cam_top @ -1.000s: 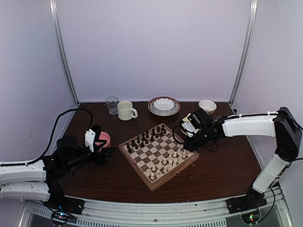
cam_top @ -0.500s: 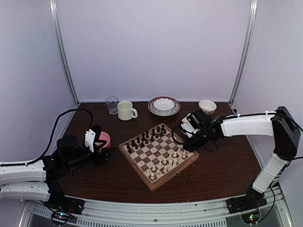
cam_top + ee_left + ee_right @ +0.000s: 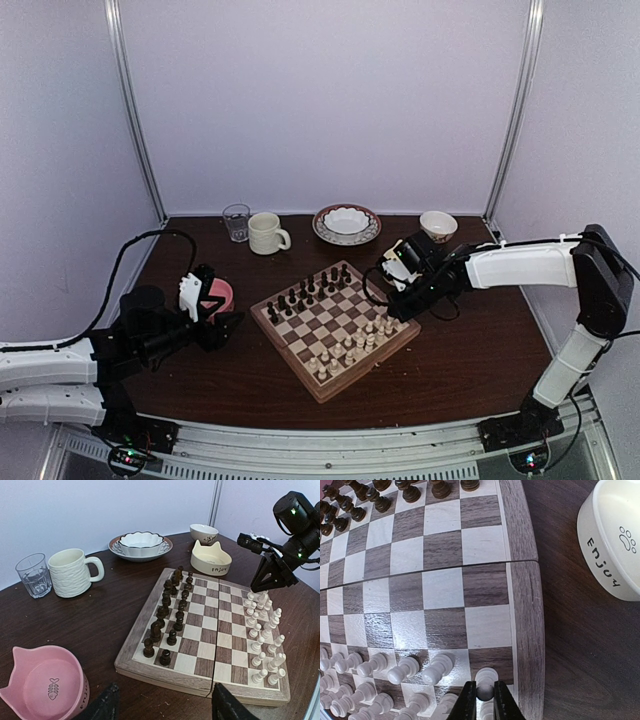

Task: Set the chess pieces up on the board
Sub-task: Adjust the pawn at h2, then reset both arms

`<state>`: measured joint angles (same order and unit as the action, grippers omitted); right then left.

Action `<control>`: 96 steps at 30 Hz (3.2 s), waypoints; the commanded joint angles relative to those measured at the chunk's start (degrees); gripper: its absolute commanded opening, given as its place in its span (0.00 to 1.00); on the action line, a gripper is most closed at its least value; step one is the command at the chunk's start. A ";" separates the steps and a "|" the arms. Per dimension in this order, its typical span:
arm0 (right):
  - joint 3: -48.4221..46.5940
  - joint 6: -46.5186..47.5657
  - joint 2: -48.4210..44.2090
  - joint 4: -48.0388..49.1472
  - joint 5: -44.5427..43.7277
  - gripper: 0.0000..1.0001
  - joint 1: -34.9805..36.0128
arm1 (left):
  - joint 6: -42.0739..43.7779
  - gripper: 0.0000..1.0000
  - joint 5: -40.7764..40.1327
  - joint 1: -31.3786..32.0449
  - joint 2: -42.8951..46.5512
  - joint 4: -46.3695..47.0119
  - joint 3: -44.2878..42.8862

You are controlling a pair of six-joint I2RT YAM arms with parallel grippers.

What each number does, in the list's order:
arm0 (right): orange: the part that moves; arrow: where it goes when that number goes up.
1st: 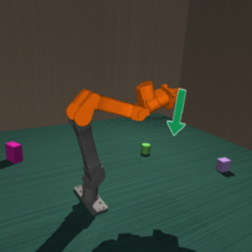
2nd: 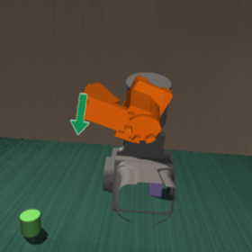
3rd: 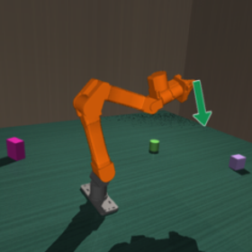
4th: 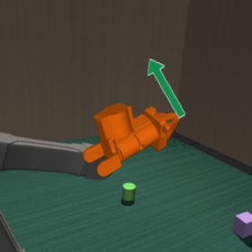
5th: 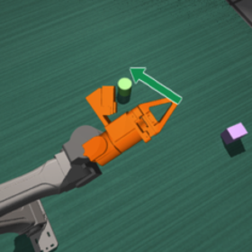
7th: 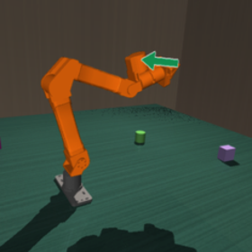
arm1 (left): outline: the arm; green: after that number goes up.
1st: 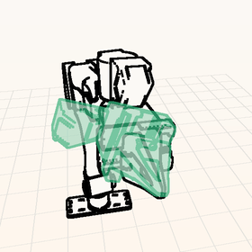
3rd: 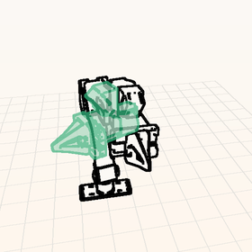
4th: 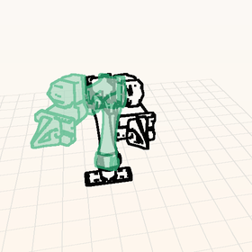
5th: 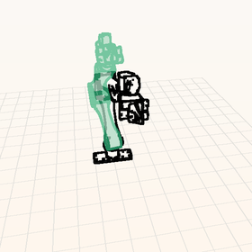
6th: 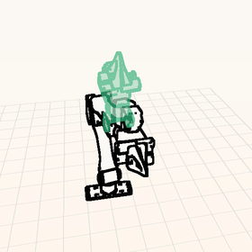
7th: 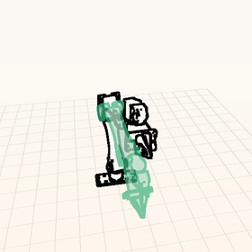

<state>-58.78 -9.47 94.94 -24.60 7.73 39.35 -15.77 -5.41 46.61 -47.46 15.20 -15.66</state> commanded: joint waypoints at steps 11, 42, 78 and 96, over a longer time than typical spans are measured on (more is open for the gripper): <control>-1.33 -0.22 0.50 1.59 -1.61 0.14 -0.64 | -0.14 0.63 -0.74 0.25 0.56 1.06 -1.96; -1.25 -0.08 -2.37 2.28 -4.27 0.43 -0.64 | -0.18 0.63 -1.40 0.32 0.66 0.46 -2.40; 42.21 16.23 -22.65 71.56 -19.27 1.00 -29.11 | 12.17 0.98 -22.25 -22.32 -7.52 -17.22 -16.67; 35.88 13.22 -5.80 77.38 -10.89 0.99 -37.16 | 13.75 0.97 -8.31 -38.64 -19.72 12.76 -4.12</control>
<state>-22.33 5.15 89.47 52.38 -3.20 2.59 -3.07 -17.78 9.15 -63.72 15.33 -22.17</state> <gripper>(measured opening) 0.995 0.975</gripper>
